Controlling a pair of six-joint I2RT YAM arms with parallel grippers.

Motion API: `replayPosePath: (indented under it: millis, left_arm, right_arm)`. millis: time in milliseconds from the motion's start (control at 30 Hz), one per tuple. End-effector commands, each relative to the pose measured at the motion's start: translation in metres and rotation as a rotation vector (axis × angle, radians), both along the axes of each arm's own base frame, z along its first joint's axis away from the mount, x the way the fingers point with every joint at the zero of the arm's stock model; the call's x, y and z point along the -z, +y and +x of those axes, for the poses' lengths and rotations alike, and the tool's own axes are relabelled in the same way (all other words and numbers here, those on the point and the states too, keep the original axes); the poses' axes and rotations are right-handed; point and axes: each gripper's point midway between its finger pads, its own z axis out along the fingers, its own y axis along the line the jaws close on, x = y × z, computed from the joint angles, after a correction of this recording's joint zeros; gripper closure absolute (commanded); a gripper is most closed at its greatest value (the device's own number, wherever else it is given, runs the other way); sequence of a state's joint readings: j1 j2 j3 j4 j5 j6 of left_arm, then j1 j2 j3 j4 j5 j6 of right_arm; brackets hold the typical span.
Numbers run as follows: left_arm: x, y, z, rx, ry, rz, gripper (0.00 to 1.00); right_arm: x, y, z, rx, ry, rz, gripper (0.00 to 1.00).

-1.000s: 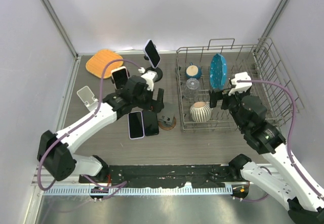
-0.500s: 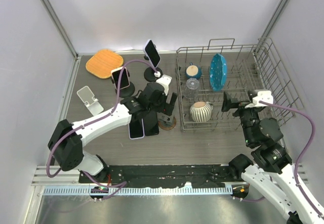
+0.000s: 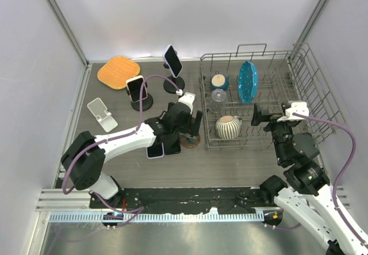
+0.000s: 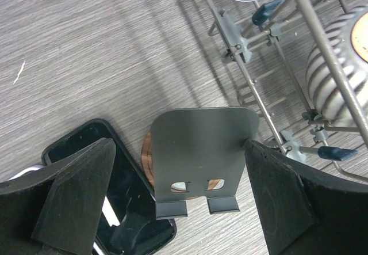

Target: Remove the phone from the phone stand

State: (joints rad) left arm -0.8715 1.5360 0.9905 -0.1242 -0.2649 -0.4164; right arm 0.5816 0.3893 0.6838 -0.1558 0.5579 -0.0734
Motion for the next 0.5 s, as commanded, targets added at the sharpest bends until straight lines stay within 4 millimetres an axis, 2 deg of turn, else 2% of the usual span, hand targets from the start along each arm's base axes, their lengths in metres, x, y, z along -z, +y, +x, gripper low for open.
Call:
replayPosePath:
  millis: [0,100,300,467]
  left_arm:
    - [0.001,-0.012,0.001,-0.015,-0.057,-0.013,0.00]
    - [-0.001,-0.017,-0.006,-0.001,-0.063,-0.029,0.00]
    - [-0.005,-0.015,-0.012,-0.018,-0.078,-0.070,0.00]
    - [0.007,-0.014,-0.011,-0.044,-0.080,-0.021,0.00]
  right_arm:
    - [-0.003,0.001,0.007,0.020,0.000,0.002,0.02]
    - [0.000,0.001,0.008,0.027,0.010,-0.005,0.02]
    - [-0.005,0.010,0.005,-0.033,0.006,0.017,0.02]
    - [-0.016,0.009,-0.003,-0.055,-0.028,0.064,0.02]
